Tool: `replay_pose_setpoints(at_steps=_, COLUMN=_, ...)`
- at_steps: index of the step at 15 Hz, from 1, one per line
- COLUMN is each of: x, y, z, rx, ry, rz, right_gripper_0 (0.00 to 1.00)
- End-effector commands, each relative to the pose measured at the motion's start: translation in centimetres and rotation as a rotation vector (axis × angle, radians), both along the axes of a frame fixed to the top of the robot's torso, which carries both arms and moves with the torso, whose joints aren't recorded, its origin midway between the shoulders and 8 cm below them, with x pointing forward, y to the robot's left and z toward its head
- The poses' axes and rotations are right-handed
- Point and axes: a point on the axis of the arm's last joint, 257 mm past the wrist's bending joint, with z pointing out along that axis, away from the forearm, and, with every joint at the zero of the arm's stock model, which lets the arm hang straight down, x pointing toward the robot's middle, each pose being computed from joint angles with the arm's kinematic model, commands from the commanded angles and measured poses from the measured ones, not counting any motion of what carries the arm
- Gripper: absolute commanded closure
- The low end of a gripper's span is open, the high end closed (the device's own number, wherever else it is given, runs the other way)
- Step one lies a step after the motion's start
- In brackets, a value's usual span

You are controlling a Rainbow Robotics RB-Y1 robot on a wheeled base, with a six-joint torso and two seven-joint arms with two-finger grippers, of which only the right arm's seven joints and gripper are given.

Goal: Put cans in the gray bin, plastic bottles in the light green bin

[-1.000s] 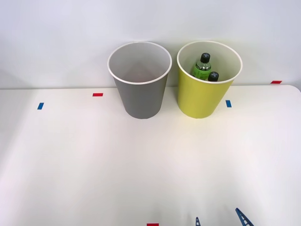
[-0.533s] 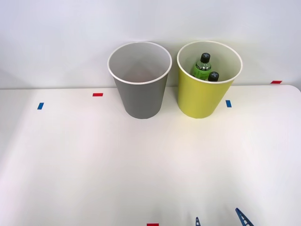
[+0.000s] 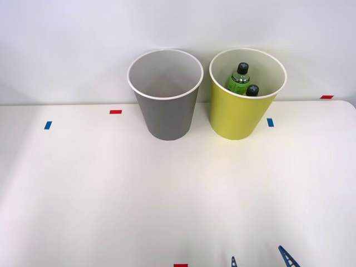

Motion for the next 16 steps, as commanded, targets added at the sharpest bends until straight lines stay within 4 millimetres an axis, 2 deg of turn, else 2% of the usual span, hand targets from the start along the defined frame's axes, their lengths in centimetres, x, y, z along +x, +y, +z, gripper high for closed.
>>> replay_pose_setpoints(at_steps=1, x=0.00, y=0.00, z=0.00, rx=0.000, ry=0.000, rz=0.000, right_gripper_0=0.00)
replay_pose_setpoints(at_steps=16, x=0.00, y=0.00, z=0.00, rx=0.000, ry=0.000, rz=0.000, right_gripper_0=0.00)
